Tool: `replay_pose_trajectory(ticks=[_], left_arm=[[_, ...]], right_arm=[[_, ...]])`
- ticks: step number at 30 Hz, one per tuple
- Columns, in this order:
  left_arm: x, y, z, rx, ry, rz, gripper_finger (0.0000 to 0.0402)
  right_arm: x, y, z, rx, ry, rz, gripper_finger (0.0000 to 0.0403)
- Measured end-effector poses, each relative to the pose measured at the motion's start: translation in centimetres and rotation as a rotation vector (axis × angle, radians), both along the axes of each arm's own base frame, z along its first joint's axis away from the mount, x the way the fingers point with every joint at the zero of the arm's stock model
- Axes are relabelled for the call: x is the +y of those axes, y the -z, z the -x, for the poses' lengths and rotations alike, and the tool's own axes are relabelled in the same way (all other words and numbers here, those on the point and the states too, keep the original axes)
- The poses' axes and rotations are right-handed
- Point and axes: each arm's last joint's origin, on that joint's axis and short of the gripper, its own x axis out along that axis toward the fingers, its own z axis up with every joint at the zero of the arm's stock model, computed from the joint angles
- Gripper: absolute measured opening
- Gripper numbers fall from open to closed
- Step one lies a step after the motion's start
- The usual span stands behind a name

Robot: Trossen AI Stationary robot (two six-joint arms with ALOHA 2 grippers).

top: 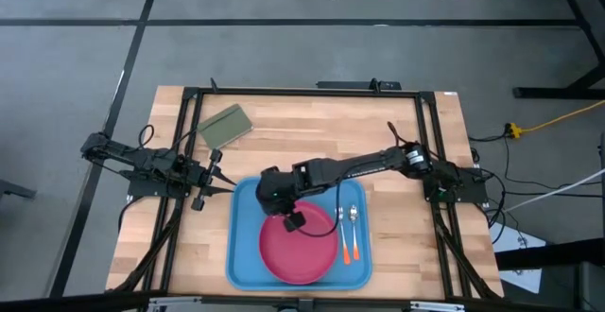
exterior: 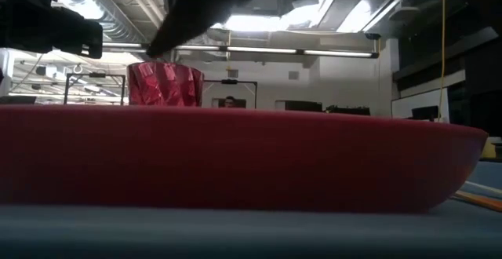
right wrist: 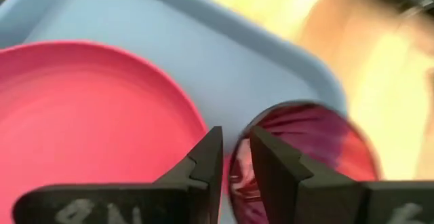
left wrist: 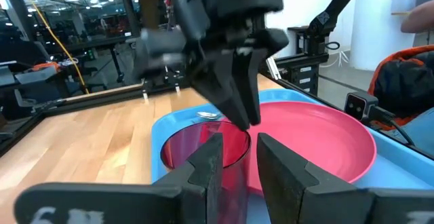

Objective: Pick and place plate/cup/fork/spoon on tray
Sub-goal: Return to Home Position

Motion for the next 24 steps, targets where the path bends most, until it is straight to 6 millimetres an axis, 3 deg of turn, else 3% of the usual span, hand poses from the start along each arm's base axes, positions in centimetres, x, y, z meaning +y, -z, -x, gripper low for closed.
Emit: replay_pose_trajectory(ticks=[6,12,16,19,24], left_arm=[[0.0,0.0,0.0,0.0,0.0,0.0,0.0083],[0.0,0.0,0.0,0.0,0.0,0.0,0.0083],[0.0,0.0,0.0,0.0,-0.001,0.0,0.0083],[0.0,0.0,0.0,-0.001,-0.002,0.0,0.0083],[0.0,0.0,0.0,-0.001,-0.001,0.0,0.0083]], right_arm=[[-0.1,-3.5,0.2,-0.031,0.055,0.021,0.0081],[0.2,-7.9,3.2,0.1,0.228,-0.094,0.008],[0.2,-8.7,5.7,0.231,0.342,-0.141,0.0079],[0.7,-8.8,7.6,0.376,0.537,-0.195,0.0079],[2.7,-10.3,10.6,0.34,0.543,0.051,0.0079]])
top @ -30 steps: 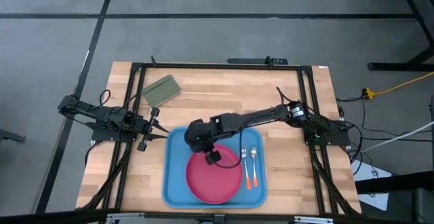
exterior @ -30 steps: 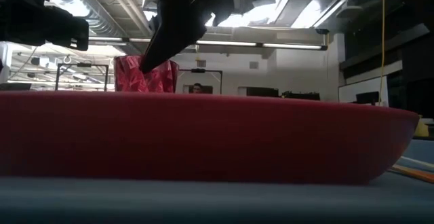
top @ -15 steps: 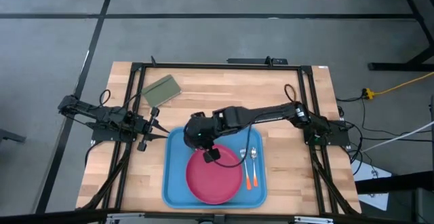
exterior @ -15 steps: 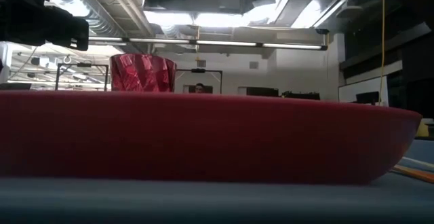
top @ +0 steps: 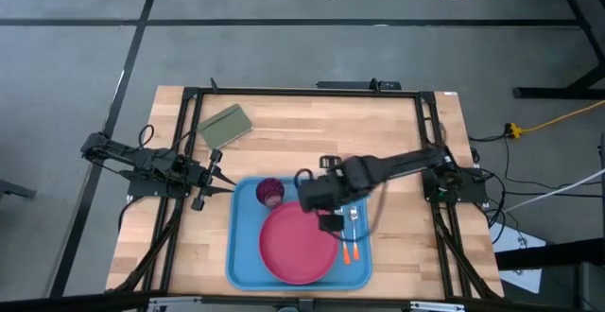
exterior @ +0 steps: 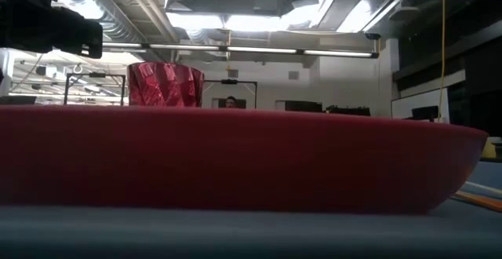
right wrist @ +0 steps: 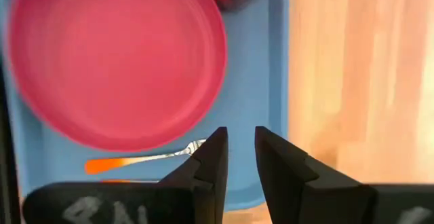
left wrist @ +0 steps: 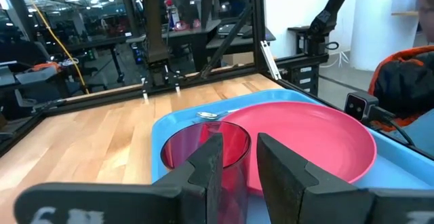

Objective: Pick and place plate/cup/fork/spoon on tray
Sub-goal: Return to Home Position

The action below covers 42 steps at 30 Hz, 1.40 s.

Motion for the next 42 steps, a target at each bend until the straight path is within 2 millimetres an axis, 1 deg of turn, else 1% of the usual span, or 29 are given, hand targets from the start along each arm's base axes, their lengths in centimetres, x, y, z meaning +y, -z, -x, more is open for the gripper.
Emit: replay_pose_trajectory(ticks=[4,7,10,12,14,15,18,20,21,24,26,28,31,34,38,42], left_arm=[[0.0,0.0,0.0,0.001,0.0,0.0,0.0083],[0.0,0.0,0.0,0.0,0.0,0.0,0.0083],[0.0,0.0,0.0,0.0,0.0,0.0,0.0083],[0.0,0.0,0.0,0.0,0.0,0.0,0.0083],[0.0,0.0,0.0,0.0,0.0,0.0,0.0083],[0.0,0.0,0.0,0.0,0.0,0.0,0.0083],[0.0,0.0,0.0,0.0,0.0,0.0,0.0083],[0.0,0.0,0.0,0.0,0.0,0.0,0.0083],[0.0,0.0,0.0,0.0,0.0,0.0,0.0083],[0.0,0.0,0.0,0.0,0.0,0.0,0.0083],[0.0,0.0,0.0,0.0,0.0,0.0,0.0083],[0.0,0.0,0.0,0.0,0.0,0.0,0.0083],[0.0,0.0,0.0,-0.004,-0.001,-0.019,0.0083],[0.0,0.0,0.0,-0.018,-0.002,-0.073,0.0083],[0.0,0.0,0.0,-0.021,-0.002,-0.086,0.0083],[0.0,0.0,0.0,-0.027,0.0,-0.097,0.0083]], right_arm=[[2.1,-2.8,2.4,-0.089,-0.16,0.018,0.0079],[3.2,-4.9,4.3,-0.162,-0.28,0.018,0.0079],[3.4,-6.8,6.2,-0.223,-0.31,0.0,0.0079],[3.5,-7.1,7.1,-0.252,-0.312,0.005,0.0079],[3.8,-6.3,7.8,-0.272,-0.295,0.0,0.0079],[3.9,-5.6,8.2,-0.271,-0.29,-0.005,0.0079],[4.4,-2.0,9.6,-0.271,-0.319,-0.03,0.0079],[4.3,0.3,11.0,-0.313,-0.354,-0.09,0.0079],[4.1,1.0,11.7,-0.352,-0.379,-0.138,0.0079],[2.8,1.4,14.7,-0.572,-0.514,-0.287,0.0079],[1.4,1.7,17.0,-0.693,-0.56,-0.366,0.0079],[-0.2,2.3,19.2,-0.809,-0.557,-0.401,0.0079],[-2.0,4.0,21.8,-0.955,-0.523,-0.413,0.0079],[-3.2,5.8,23.6,-1.043,-0.48,-0.396,0.0079],[-4.7,8.2,25.7,-1.126,-0.407,-0.356,0.0079],[-5.8,10.4,27.4,-1.266,-0.401,-0.351,0.0079]])
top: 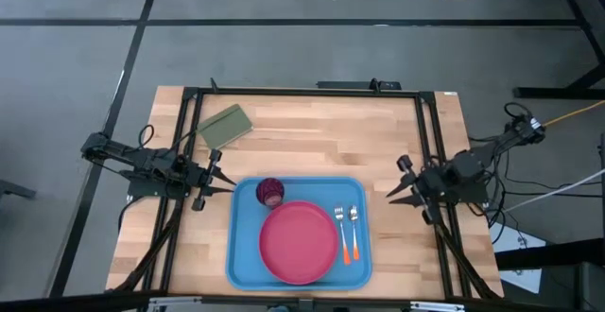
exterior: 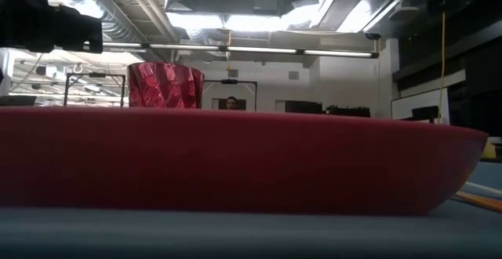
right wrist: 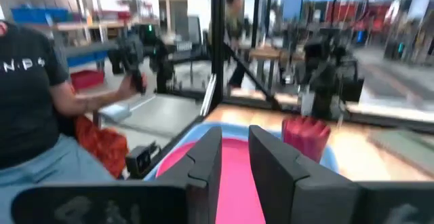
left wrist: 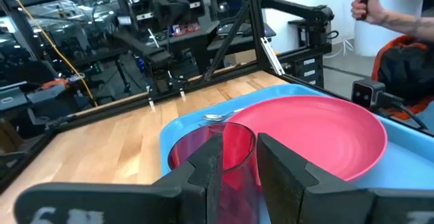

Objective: Pick and place plate/cup/fork/spoon on tray
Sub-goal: Return to Home Position

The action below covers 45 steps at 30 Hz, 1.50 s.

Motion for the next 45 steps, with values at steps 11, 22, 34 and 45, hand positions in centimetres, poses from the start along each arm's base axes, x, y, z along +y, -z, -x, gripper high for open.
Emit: replay_pose_trajectory(ticks=[11,22,34,45], left_arm=[[0.0,0.0,0.0,0.031,0.009,0.125,0.0083],[-0.2,-0.1,0.1,0.053,0.085,0.198,0.0083],[-0.1,-0.2,0.1,0.06,0.074,0.224,0.0083],[1.4,-0.1,-0.3,0.043,-0.092,0.236,0.0083]], right_arm=[[-1.5,4.2,2.2,-0.106,0.041,-0.029,0.0079],[-1.9,6.5,2.3,-0.087,0.157,0.006,0.0079],[-2.5,6.9,2.0,-0.107,0.109,0.179,0.0079],[-3.8,7.2,1.5,-0.073,0.154,0.169,0.0079]])
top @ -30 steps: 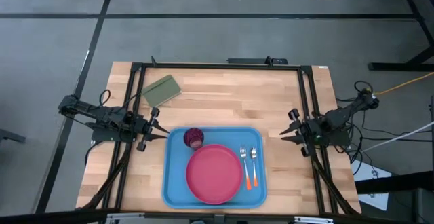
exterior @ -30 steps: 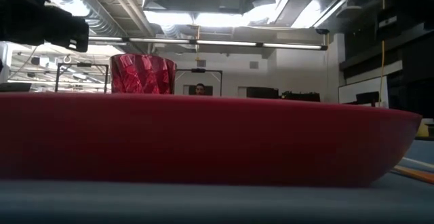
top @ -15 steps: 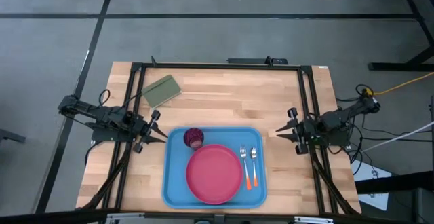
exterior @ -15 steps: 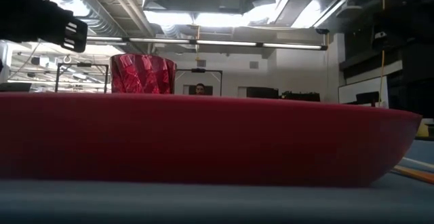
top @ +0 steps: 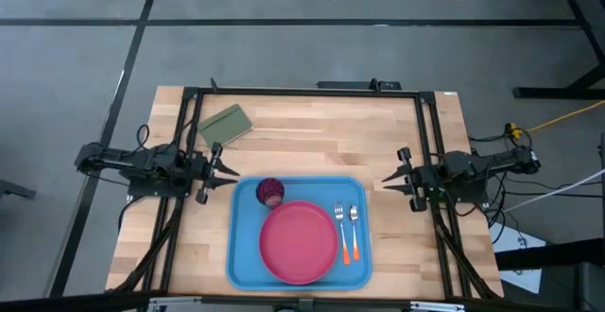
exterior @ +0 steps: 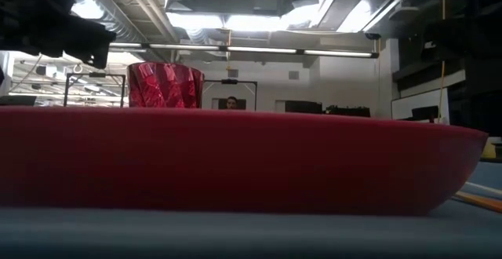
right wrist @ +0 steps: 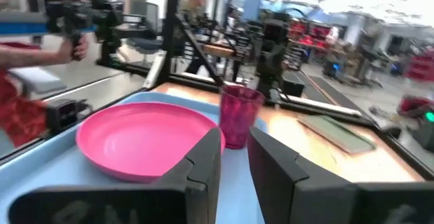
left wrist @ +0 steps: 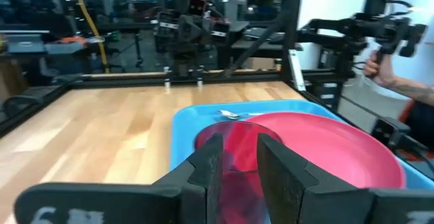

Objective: Pick and place plate/cup/fork/spoon on tray
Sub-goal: Return to Home Position

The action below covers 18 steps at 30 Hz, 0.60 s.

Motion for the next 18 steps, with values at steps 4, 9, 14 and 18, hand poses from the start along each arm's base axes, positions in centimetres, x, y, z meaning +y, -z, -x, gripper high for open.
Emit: replay_pose_trajectory(ticks=[4,9,14,18], left_arm=[[0.3,0.1,-0.1,0.011,-0.026,0.0,0.0083],[0.2,0.1,-0.1,0.016,-0.021,0.022,0.0083],[0.2,0.3,-0.2,0.036,-0.024,0.001,0.0083],[0.2,0.3,-0.2,0.044,-0.024,0.041,0.0083]], right_arm=[[-0.4,0.2,-0.2,0.025,0.03,0.018,0.0079],[-0.4,0.8,-0.6,0.112,0.037,-0.046,0.0079],[-0.3,1.1,-0.8,0.142,0.038,-0.041,0.0079],[-0.3,1.0,-0.8,0.144,0.039,-0.088,0.0079]])
